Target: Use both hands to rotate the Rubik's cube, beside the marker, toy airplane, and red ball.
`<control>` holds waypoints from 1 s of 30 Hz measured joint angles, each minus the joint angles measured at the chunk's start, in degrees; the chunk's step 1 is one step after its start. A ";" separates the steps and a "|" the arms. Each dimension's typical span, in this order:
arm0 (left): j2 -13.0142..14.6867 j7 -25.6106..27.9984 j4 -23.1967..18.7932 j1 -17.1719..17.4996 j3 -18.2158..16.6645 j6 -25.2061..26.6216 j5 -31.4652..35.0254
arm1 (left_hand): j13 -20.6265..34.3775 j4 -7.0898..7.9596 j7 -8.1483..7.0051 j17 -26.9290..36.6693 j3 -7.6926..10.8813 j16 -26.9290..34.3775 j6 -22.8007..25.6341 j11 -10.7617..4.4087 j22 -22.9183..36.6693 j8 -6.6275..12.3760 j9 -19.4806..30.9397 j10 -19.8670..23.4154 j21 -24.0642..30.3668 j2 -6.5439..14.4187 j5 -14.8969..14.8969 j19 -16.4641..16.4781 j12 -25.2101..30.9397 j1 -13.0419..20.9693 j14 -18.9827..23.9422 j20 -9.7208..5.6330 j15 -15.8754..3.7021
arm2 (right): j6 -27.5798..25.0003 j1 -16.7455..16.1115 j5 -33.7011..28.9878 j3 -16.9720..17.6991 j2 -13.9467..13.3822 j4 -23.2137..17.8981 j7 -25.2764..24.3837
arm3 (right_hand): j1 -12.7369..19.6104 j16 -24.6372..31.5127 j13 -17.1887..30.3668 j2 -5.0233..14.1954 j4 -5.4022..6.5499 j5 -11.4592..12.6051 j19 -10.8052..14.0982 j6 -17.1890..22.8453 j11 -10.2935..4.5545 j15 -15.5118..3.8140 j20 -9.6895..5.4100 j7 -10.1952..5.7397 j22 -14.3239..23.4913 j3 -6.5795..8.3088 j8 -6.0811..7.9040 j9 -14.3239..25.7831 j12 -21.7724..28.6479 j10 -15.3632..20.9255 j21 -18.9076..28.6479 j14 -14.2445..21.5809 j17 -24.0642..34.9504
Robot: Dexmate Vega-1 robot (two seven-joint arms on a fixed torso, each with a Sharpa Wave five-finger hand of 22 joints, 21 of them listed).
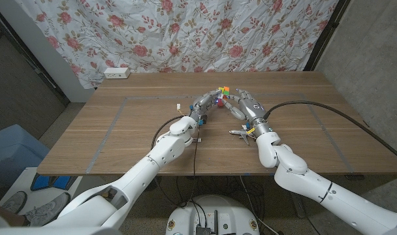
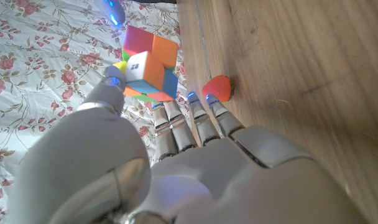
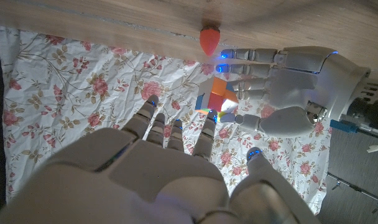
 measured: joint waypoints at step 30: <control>2.93 0.49 -3.24 0.39 0.65 1.39 2.65 | -0.44 0.14 -0.31 0.00 -0.32 -0.27 0.31 0.21 -0.55 0.01 -0.38 0.22 -0.62 0.49 -0.05 -8.35 0.00 -1.01 -4.09 0.62 0.05 | 0.33 -0.70 -0.98 1.63 0.64 -1.81 -1.98 | 0.00 0.00 0.00 0.00 0.00 0.00 0.00 0.41 0.18 -0.21 0.00 0.00 0.00 0.00 0.00 0.01 0.22 0.47 0.00 0.21 -0.31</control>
